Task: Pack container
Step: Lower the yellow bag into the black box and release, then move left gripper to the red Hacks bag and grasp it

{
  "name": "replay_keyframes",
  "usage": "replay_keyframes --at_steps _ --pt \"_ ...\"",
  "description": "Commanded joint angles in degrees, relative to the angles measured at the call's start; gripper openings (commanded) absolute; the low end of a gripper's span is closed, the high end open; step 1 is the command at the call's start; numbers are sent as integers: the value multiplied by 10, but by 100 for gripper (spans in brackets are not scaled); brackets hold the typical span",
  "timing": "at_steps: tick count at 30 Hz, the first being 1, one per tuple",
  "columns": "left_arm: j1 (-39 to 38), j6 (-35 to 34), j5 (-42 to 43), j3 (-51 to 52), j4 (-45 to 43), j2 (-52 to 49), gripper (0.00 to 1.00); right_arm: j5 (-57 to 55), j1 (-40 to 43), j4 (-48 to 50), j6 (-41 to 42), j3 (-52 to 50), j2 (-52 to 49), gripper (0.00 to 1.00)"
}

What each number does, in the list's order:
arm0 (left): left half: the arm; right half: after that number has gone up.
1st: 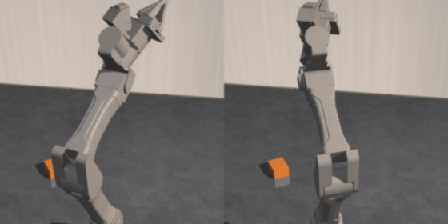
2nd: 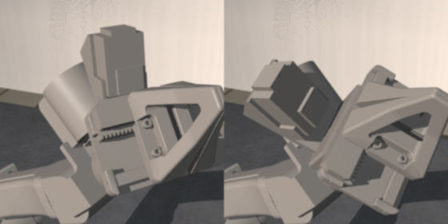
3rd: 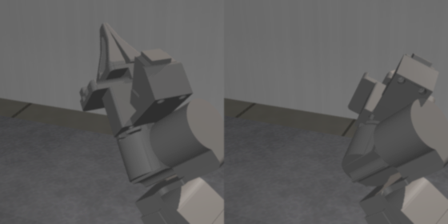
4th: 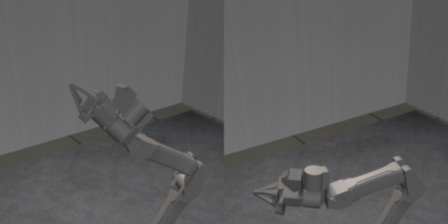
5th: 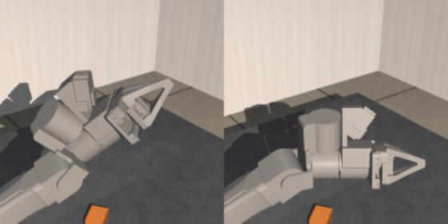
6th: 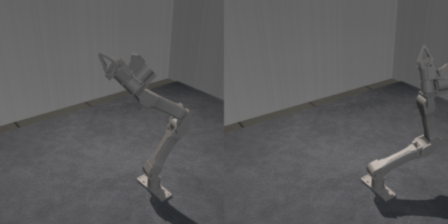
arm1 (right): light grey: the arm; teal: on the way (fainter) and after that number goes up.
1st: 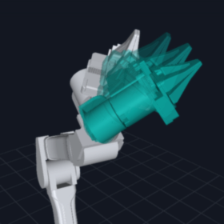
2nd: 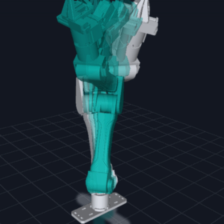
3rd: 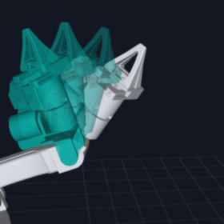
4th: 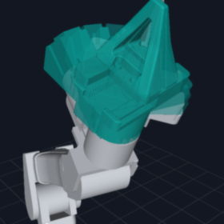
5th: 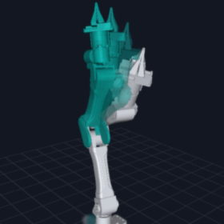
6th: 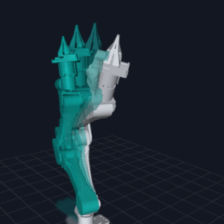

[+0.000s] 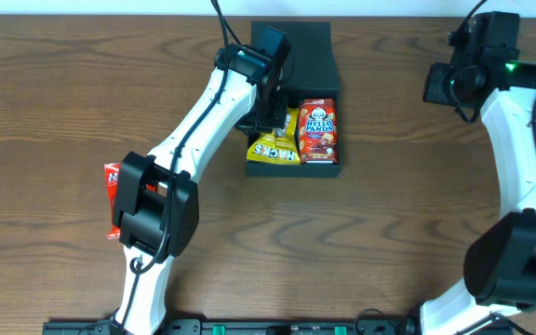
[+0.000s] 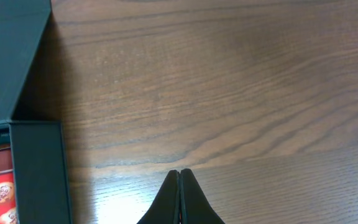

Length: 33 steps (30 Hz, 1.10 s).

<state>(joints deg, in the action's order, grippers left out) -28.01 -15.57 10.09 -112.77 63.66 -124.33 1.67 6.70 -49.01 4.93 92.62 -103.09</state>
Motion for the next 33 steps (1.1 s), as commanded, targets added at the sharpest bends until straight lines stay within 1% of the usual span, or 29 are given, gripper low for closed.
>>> replay_keyframes --at_steps 1,12,17,21,23,24,26,28,30,33 --pt "-7 12 -8 9 2 -17 6 -2 2 0 -7 5 1 2" --pt "-16 17 -12 10 19 -72 6 -2 2 -1 -7 5 1 1" --pt "-12 17 -13 4 19 -60 6 -2 2 0 -7 5 1 2" --pt "-9 19 -20 -17 20 -24 6 -2 2 1 -7 5 1 1" --pt "-8 18 -51 -35 19 3 6 -2 2 2 -7 5 1 1" --pt "-8 15 -80 -45 19 16 6 -2 2 2 -7 5 1 2" --pt "-7 1 -170 -66 23 49 6 -2 2 4 -7 5 1 1" --pt "-1 0 -236 -69 35 81 6 -2 2 6 -7 5 1 2" --pt "12 -1 -262 -69 59 107 6 -2 2 6 -7 5 1 2" --pt "58 2 -262 -67 87 153 6 -2 2 9 -7 5 1 2"
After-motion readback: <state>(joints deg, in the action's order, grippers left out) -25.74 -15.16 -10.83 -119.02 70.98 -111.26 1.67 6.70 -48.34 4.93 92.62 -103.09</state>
